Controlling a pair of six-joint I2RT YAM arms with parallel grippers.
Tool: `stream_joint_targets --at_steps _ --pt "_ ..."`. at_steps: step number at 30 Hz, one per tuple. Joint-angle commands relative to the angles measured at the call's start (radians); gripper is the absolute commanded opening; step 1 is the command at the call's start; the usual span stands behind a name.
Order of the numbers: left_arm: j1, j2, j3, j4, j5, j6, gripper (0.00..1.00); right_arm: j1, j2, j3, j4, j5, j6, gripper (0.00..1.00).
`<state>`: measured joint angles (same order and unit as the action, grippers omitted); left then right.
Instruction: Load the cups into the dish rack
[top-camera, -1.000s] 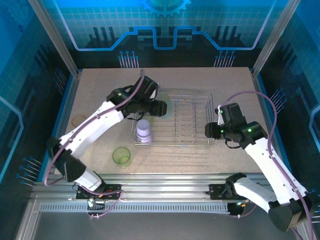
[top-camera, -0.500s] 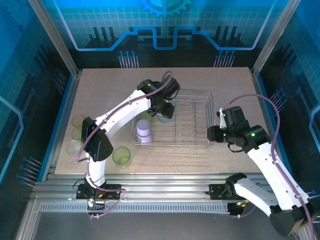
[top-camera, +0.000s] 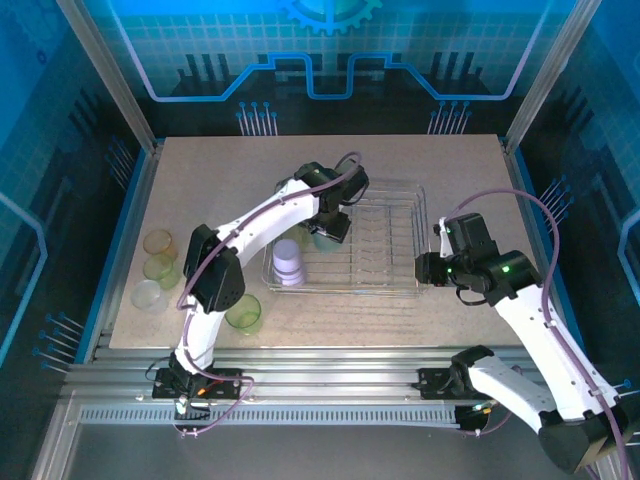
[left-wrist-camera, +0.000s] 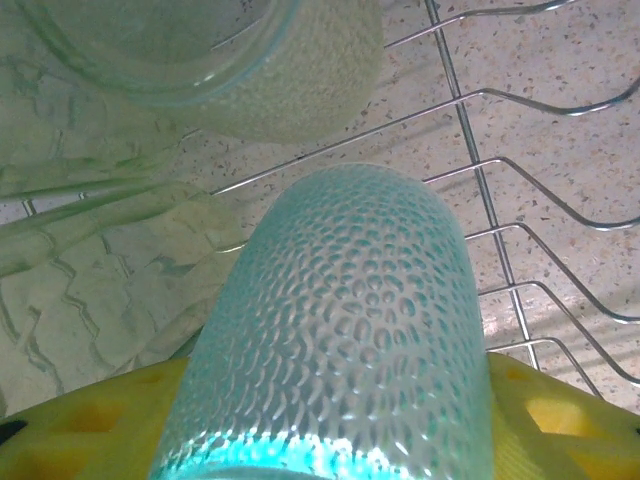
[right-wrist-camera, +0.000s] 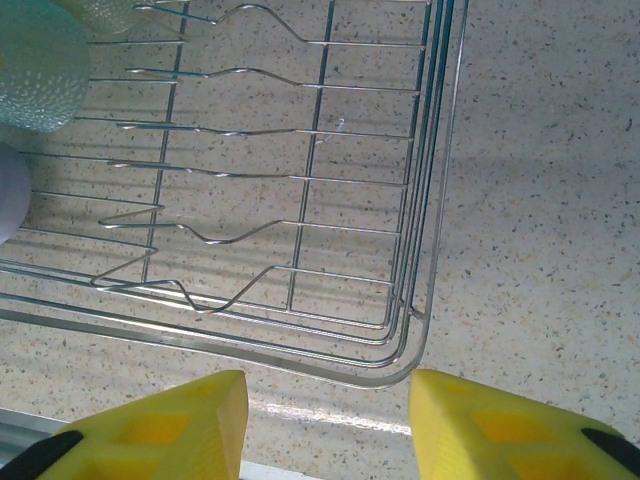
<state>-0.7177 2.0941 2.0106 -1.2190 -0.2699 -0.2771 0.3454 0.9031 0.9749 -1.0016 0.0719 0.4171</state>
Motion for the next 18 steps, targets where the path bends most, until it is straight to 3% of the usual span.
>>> stream_joint_targets --at_steps 1,18 --pt "-0.007 0.035 0.049 -0.016 -0.026 0.039 0.29 -0.012 0.001 -0.005 0.011 0.015 -0.002 0.46" --pt "0.036 0.188 0.206 -0.064 0.003 0.098 0.44 -0.011 -0.001 0.031 0.011 0.041 -0.029 0.46"
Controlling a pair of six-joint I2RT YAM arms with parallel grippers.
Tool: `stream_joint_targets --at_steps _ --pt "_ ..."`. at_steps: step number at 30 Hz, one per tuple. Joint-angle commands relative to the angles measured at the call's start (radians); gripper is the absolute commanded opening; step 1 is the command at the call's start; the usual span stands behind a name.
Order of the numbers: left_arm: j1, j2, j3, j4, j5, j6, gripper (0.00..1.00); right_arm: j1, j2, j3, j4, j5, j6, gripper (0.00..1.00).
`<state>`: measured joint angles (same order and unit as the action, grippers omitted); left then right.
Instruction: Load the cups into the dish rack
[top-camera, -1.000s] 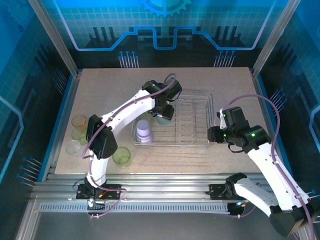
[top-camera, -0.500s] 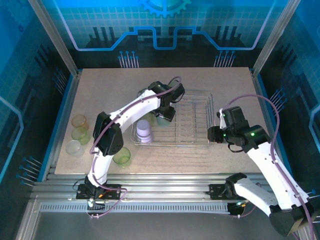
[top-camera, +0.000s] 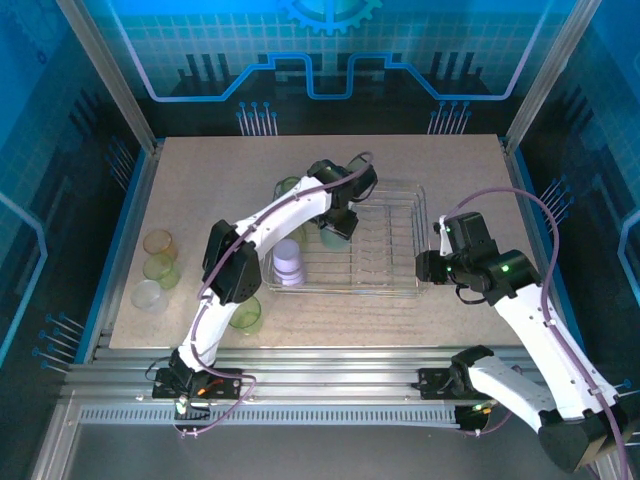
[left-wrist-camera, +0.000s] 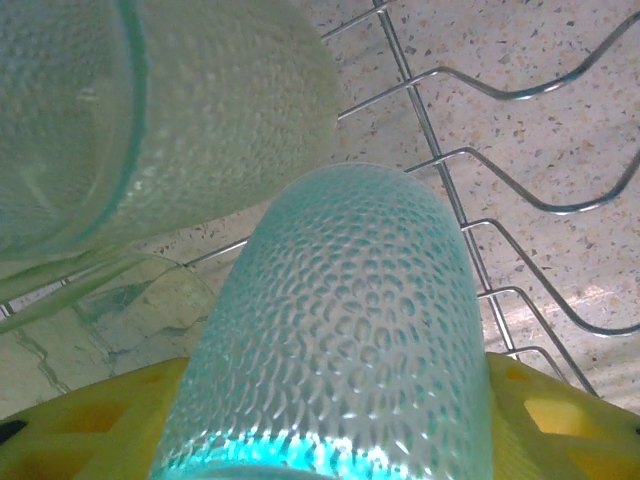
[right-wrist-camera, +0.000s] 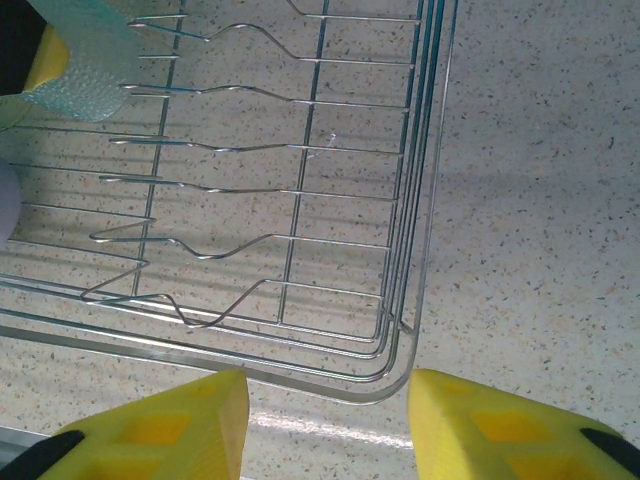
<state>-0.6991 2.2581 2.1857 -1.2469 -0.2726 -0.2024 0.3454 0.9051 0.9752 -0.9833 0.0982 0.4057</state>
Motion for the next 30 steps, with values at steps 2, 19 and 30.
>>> stream_joint_targets --at_steps 2,19,30 --pt "0.028 0.030 0.033 -0.034 0.013 0.026 0.46 -0.012 0.000 0.036 -0.012 0.018 -0.020 0.46" --pt "0.041 0.047 0.049 -0.029 0.038 0.066 0.81 -0.011 -0.014 0.031 -0.005 0.060 0.047 0.45" --pt "0.025 -0.053 0.003 0.031 0.039 0.080 0.97 -0.011 -0.029 0.067 -0.032 -0.016 0.056 0.47"
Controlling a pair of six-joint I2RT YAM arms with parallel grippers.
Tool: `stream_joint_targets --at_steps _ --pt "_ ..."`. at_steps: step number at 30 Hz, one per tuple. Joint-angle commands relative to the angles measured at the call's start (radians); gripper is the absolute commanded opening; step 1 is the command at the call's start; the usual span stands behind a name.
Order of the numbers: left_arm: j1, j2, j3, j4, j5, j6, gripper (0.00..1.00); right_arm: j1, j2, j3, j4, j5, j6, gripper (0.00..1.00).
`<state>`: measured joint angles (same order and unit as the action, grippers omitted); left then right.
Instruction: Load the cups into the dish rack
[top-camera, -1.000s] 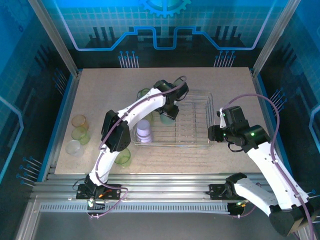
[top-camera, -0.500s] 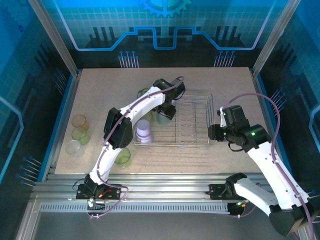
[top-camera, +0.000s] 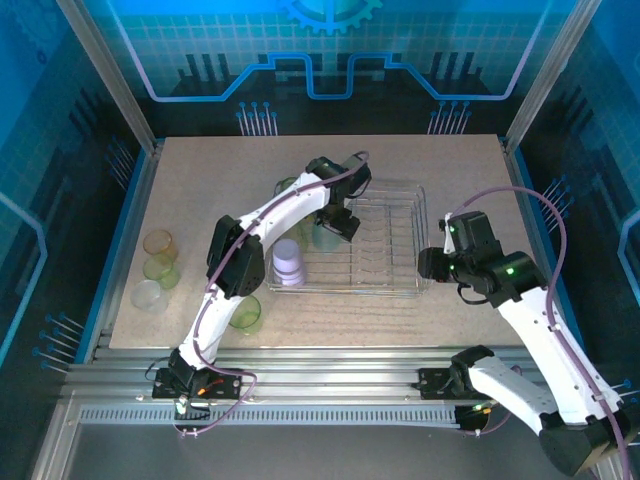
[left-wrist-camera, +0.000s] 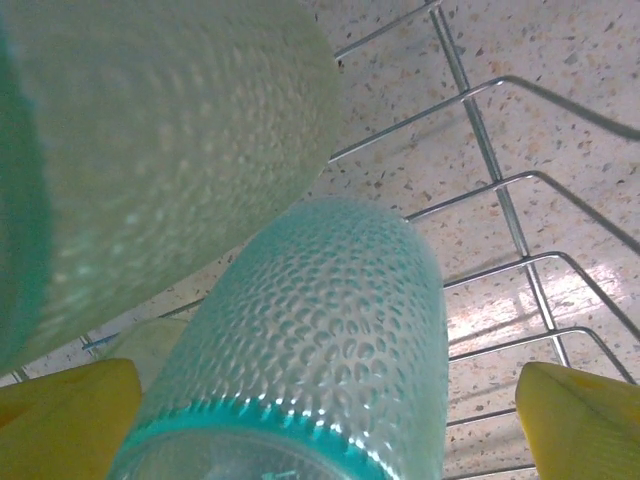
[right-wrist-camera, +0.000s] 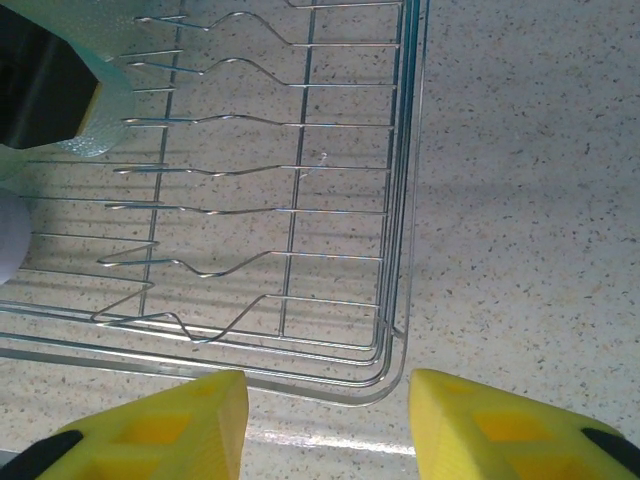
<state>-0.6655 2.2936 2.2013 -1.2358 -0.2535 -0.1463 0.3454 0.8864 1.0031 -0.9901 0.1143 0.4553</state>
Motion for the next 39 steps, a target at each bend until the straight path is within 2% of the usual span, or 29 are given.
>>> stream_joint_targets --at_steps 1,7,12,15,20,23,27,34,39 --pt "-0.017 -0.108 -0.029 0.035 0.026 0.031 0.97 -0.012 -0.009 0.044 -0.029 -0.041 0.006 0.47" --pt "-0.040 -0.255 -0.147 0.106 0.010 0.041 0.98 -0.012 -0.017 0.055 -0.038 -0.088 0.011 0.47" --pt "-0.042 -0.448 -0.306 0.195 -0.052 0.032 0.98 -0.012 -0.020 0.071 -0.008 -0.165 0.029 0.48" --pt "-0.042 -0.612 -0.456 0.281 -0.101 0.032 0.98 -0.010 -0.011 0.093 0.019 -0.210 0.055 0.48" --pt "-0.041 -0.981 -0.829 0.483 -0.166 -0.004 0.97 0.017 0.029 0.127 0.072 -0.266 0.131 0.47" --pt "-0.042 -1.214 -1.029 0.556 -0.188 -0.065 0.97 0.115 0.071 0.160 0.105 -0.228 0.175 0.47" --pt "-0.040 -1.454 -1.195 0.544 -0.213 -0.128 0.97 0.329 0.188 0.233 0.141 -0.122 0.219 0.47" --pt "-0.041 -1.756 -1.285 0.443 -0.402 -0.259 0.97 0.661 0.558 0.429 0.175 -0.028 0.238 0.48" --pt "-0.040 -1.909 -1.294 0.408 -0.465 -0.278 0.98 0.794 0.816 0.636 0.123 -0.017 0.222 0.49"
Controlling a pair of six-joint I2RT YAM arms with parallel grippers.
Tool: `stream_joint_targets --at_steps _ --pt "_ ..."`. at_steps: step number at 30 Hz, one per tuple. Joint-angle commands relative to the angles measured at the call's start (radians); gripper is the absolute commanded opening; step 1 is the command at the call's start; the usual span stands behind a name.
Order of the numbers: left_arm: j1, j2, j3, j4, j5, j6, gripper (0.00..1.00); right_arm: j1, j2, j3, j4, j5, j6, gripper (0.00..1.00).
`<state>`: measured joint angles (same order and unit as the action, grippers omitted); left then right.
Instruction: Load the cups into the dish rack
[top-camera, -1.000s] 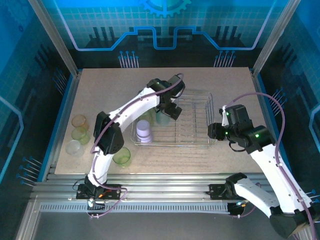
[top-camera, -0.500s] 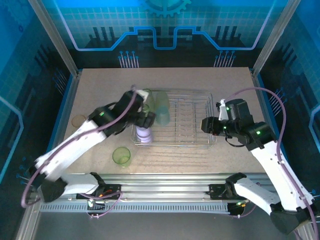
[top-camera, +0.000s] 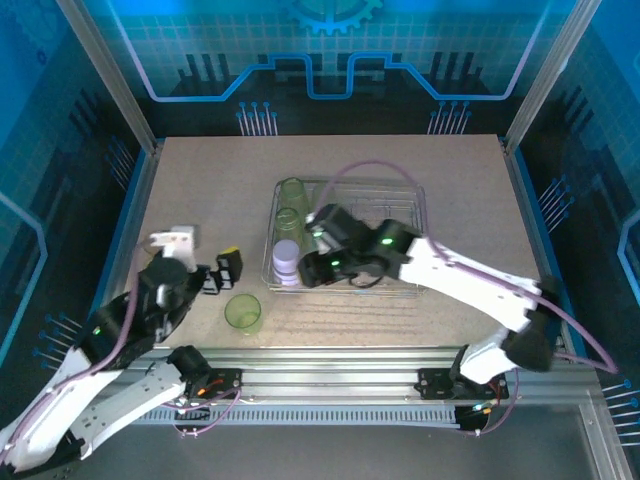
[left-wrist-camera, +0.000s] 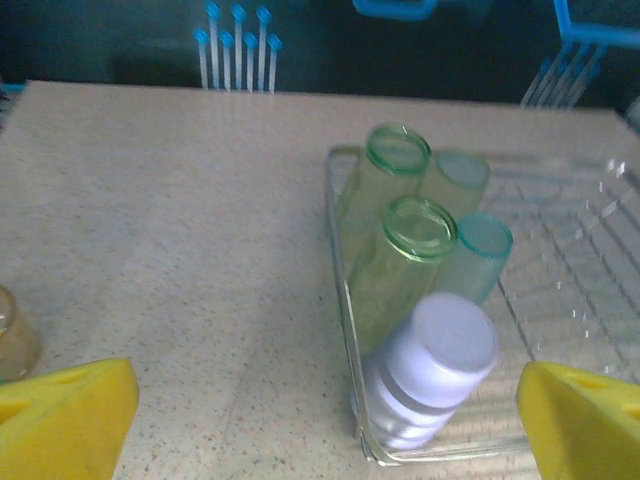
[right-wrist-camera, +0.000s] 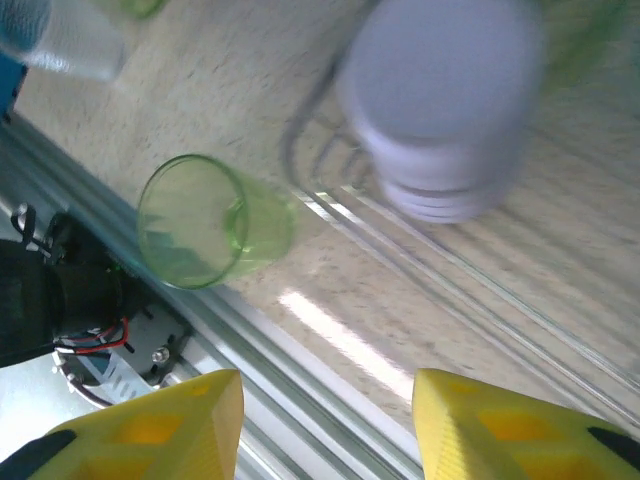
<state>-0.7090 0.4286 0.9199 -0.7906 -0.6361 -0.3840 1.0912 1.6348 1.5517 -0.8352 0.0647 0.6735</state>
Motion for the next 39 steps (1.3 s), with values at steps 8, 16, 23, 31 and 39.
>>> stream_joint_targets --at_steps 8,16,23,31,39 --pt "0.002 -0.102 0.034 -0.218 -0.128 -0.081 0.99 0.137 0.371 0.367 -0.172 0.045 -0.058 0.50" --pt "0.003 -0.180 0.022 -0.273 -0.143 -0.105 0.99 0.141 0.530 0.491 -0.240 0.032 -0.075 0.51" --pt "0.003 -0.194 -0.003 -0.270 -0.112 -0.108 0.99 0.139 0.614 0.554 -0.273 0.017 -0.104 0.47" --pt "0.002 -0.194 -0.022 -0.258 -0.105 -0.126 0.99 0.132 0.661 0.579 -0.292 0.050 -0.121 0.37" --pt "0.003 -0.194 -0.033 -0.259 -0.098 -0.169 0.99 0.115 0.686 0.580 -0.252 0.026 -0.129 0.19"
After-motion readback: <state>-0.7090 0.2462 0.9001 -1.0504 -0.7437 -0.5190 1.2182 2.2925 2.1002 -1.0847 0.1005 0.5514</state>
